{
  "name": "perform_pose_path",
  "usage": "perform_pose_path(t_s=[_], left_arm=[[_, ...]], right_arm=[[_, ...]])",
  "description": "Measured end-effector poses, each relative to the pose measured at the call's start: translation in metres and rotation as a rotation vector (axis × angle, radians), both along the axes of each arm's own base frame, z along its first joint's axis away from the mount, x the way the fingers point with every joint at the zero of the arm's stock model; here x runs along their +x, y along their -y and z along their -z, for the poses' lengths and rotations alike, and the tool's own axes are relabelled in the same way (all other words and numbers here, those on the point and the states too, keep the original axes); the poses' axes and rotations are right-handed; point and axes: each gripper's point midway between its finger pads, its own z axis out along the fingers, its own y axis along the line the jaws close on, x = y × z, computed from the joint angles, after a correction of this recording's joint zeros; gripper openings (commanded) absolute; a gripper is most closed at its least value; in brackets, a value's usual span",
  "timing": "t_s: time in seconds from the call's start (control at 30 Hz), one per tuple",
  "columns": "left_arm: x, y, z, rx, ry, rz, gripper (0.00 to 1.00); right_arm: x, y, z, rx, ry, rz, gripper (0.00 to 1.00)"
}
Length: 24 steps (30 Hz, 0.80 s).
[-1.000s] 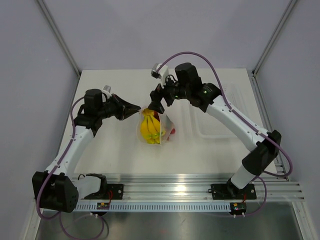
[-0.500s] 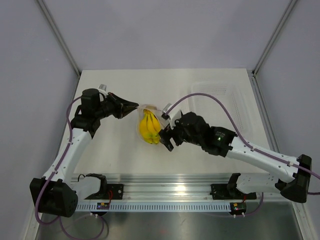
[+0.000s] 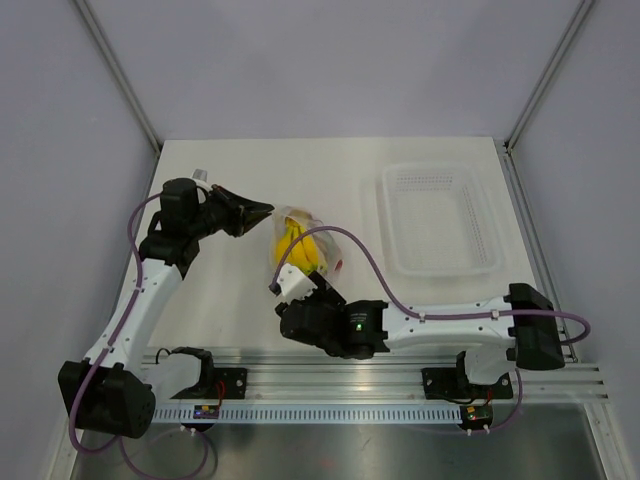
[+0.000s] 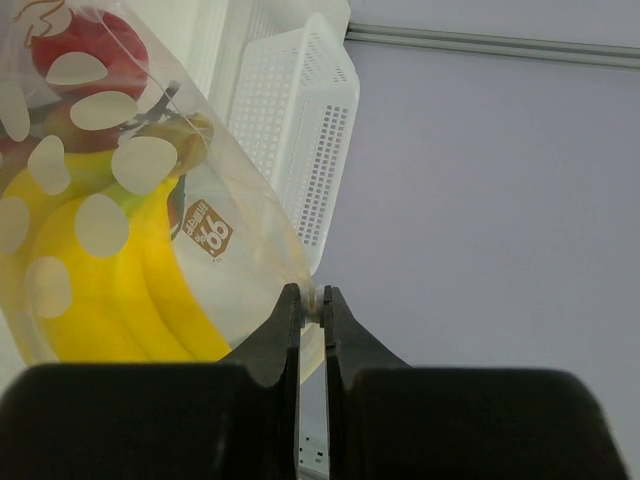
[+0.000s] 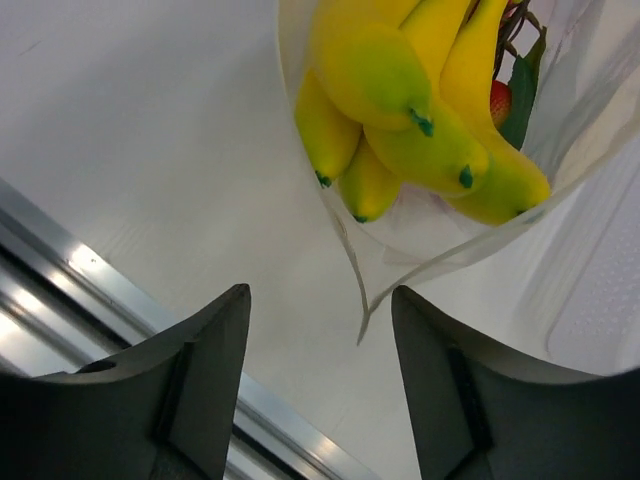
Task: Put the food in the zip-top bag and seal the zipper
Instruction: Adjust the zipper food storage bag at the center of the board.
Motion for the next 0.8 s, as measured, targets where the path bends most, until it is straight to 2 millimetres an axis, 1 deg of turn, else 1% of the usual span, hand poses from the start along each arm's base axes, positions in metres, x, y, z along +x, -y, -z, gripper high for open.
perform_pose_path(t_s=[0.03, 0.07, 0.17, 0.2, 0.33, 0.43, 0.53, 0.57, 0.63, 0.7, 0.77, 0.8], left_arm=[[0.0, 0.0, 0.0, 0.0, -0.001, -0.001, 0.0], [0.0, -0.001, 0.0, 0.001, -0.003, -0.003, 0.0], [-0.001, -0.002, 0.0, 0.004, -0.003, -0.009, 0.0], [-0.001, -0.002, 0.0, 0.004, -0.003, -0.009, 0.0], [-0.001, -0.002, 0.0, 0.004, -0.003, -0.011, 0.0], [0.0, -0.002, 0.0, 0.004, -0.003, -0.014, 0.0], [0.003, -0.004, -0.005, 0.0, 0.002, -0.025, 0.0], [0.005, -0.005, -0.01, -0.003, 0.001, -0.027, 0.0], [0.017, -0.01, -0.03, -0.021, 0.023, -0.046, 0.0], [0.028, -0.015, -0.051, -0.034, 0.057, -0.063, 0.0], [0.035, -0.018, -0.078, -0.05, 0.121, -0.077, 0.0], [0.035, -0.019, -0.086, -0.057, 0.142, -0.078, 0.0]], right_arm=[[0.003, -0.004, 0.003, -0.011, 0.016, 0.015, 0.58], [0.006, -0.007, 0.005, -0.014, 0.03, 0.032, 0.45], [0.014, -0.007, 0.007, -0.021, 0.063, 0.07, 0.18], [0.016, -0.007, 0.005, -0.016, 0.069, 0.079, 0.0], [0.027, -0.006, -0.004, 0.027, 0.086, 0.126, 0.0], [0.033, -0.005, -0.014, 0.064, 0.096, 0.137, 0.0], [0.044, 0.004, -0.035, 0.116, 0.113, 0.13, 0.0], [0.051, 0.009, -0.047, 0.139, 0.122, 0.131, 0.0], [0.067, 0.022, -0.075, 0.187, 0.153, 0.147, 0.0], [0.081, 0.038, -0.113, 0.242, 0.199, 0.159, 0.0], [0.088, 0.049, -0.15, 0.326, 0.235, 0.154, 0.0], [0.09, 0.053, -0.161, 0.357, 0.247, 0.153, 0.0]])
